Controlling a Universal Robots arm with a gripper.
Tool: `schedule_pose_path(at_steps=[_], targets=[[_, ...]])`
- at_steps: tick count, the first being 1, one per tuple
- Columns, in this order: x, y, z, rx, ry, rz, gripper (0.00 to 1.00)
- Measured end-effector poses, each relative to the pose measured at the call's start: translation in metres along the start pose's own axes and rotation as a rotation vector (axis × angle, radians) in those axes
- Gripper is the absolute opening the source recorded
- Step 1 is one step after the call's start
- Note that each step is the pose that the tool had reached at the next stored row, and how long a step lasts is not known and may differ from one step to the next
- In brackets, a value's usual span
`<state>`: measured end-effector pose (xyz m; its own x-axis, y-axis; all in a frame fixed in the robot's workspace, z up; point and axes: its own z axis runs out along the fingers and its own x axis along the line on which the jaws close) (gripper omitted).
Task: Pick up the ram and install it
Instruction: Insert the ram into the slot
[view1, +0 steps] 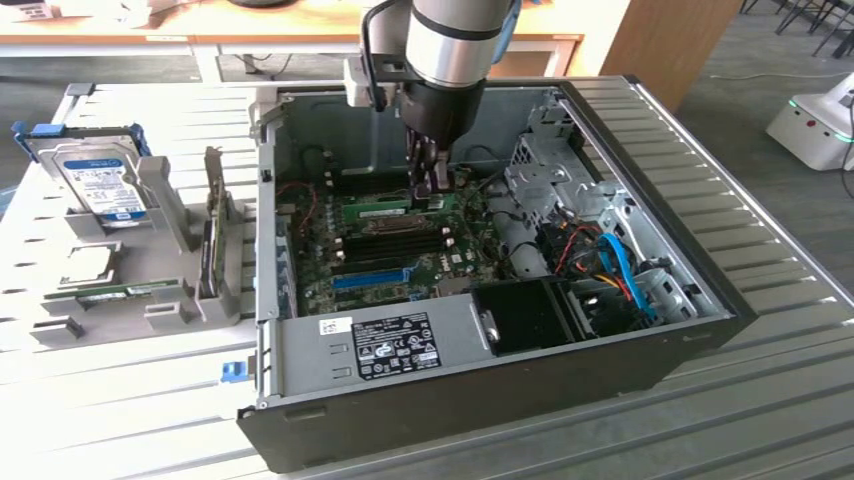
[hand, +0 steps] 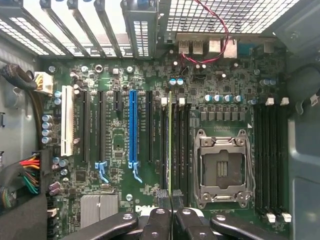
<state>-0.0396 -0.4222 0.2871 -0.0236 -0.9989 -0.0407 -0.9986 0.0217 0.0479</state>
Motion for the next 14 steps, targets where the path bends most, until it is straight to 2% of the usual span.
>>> schedule_pose_path(at_steps=[14], targets=[[0.000, -0.0006, 0.0123, 0.0001, 0.0000, 0.000, 0.12]])
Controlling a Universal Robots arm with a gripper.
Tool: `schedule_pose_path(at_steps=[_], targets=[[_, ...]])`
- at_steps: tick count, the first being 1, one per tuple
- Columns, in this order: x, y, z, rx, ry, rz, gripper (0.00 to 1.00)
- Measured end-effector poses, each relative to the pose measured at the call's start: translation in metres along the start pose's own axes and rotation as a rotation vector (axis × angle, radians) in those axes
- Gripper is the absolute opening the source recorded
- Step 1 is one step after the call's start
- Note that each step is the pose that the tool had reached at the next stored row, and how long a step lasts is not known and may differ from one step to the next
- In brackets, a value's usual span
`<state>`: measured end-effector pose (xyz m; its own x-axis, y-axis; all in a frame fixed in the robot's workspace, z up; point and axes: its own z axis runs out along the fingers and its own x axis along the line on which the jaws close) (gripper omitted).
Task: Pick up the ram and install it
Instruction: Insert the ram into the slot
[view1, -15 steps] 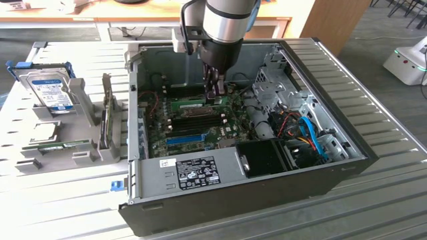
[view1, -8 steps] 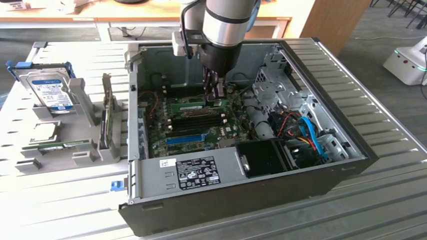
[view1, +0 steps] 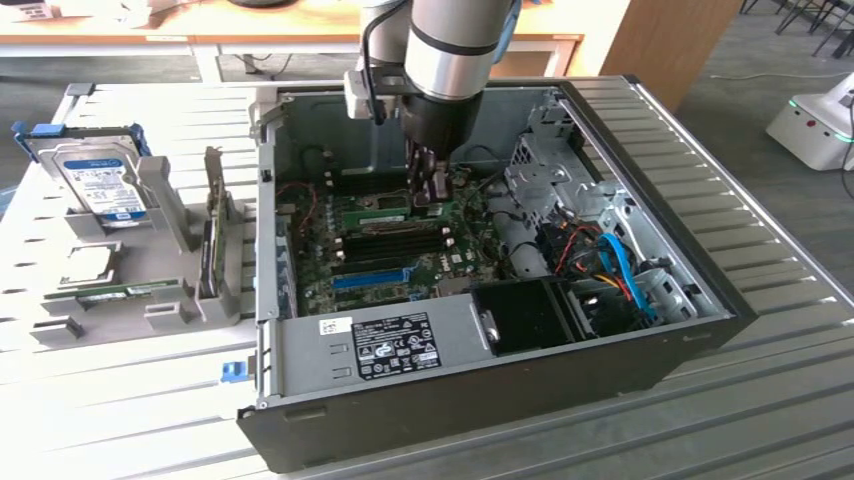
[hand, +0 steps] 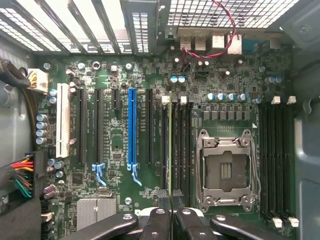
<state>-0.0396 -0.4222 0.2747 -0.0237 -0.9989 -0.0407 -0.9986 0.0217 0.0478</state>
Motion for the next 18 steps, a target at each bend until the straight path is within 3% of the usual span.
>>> schedule_pose_path(at_steps=[18], targets=[[0.001, -0.0006, 0.0137, 0.0000, 0.0000, 0.000, 0.12]])
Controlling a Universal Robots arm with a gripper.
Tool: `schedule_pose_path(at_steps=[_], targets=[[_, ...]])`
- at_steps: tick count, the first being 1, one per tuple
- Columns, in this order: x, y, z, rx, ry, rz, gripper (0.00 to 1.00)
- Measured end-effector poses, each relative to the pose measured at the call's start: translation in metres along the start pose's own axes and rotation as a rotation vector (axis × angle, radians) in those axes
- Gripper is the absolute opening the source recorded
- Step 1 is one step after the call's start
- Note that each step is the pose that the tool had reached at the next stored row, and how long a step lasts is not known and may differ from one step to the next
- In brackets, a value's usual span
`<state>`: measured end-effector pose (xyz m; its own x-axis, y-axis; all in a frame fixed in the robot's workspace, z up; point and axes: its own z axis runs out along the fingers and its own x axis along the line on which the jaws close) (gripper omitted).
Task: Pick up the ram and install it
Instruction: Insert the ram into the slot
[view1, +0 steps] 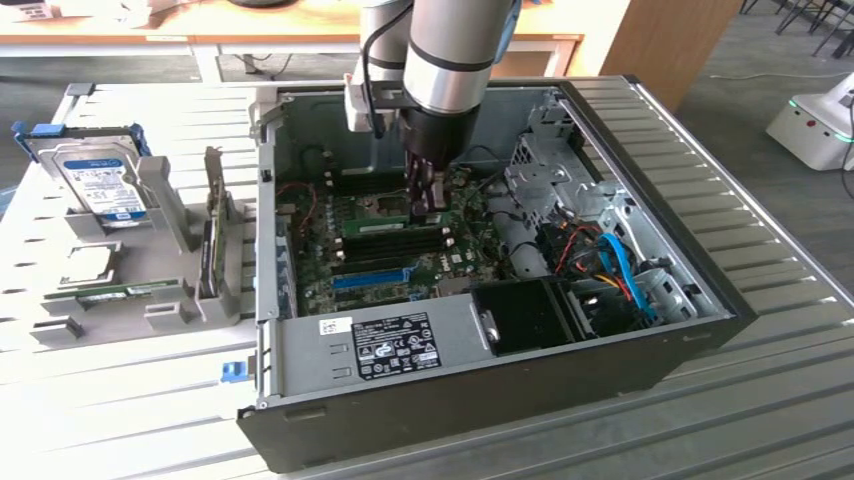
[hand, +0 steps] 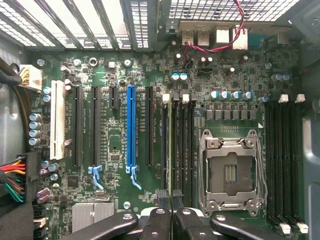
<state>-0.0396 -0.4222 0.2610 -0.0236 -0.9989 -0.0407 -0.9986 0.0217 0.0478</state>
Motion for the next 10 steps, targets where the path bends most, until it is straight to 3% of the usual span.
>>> schedule_pose_path(at_steps=[10], targets=[[0.0003, -0.0003, 0.0066, 0.0000, -0.0001, 0.000, 0.12]])
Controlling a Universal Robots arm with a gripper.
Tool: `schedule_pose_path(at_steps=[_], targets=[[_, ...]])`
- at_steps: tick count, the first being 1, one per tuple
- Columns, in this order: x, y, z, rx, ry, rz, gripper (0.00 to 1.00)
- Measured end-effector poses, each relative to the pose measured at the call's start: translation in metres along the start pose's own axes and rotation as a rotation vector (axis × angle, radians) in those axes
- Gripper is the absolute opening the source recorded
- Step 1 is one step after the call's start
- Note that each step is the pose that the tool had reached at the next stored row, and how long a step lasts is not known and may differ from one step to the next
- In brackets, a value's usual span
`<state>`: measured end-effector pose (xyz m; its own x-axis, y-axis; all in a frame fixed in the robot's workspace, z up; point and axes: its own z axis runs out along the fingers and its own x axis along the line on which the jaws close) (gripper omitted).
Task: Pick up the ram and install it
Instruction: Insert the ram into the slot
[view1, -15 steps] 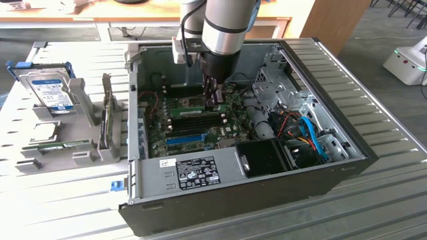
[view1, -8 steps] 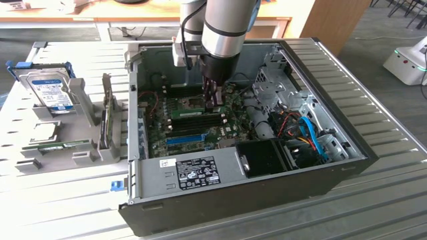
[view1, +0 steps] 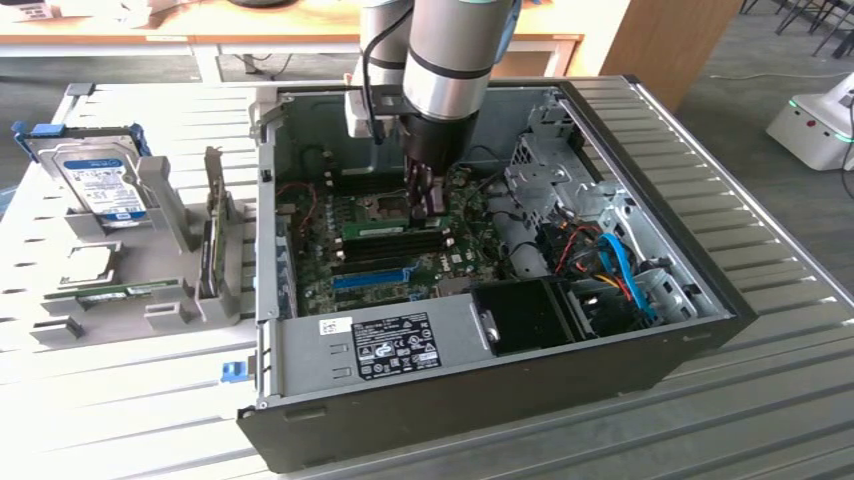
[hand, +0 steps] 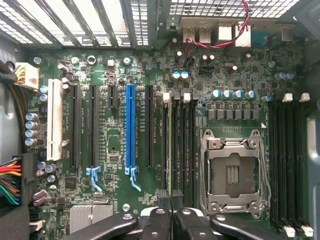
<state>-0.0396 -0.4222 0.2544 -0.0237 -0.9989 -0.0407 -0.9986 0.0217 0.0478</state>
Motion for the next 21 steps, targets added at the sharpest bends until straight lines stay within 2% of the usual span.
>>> schedule_pose_path(at_steps=[21], targets=[[0.001, -0.0006, 0.0128, 0.0000, 0.0001, 0.000, 0.12]])
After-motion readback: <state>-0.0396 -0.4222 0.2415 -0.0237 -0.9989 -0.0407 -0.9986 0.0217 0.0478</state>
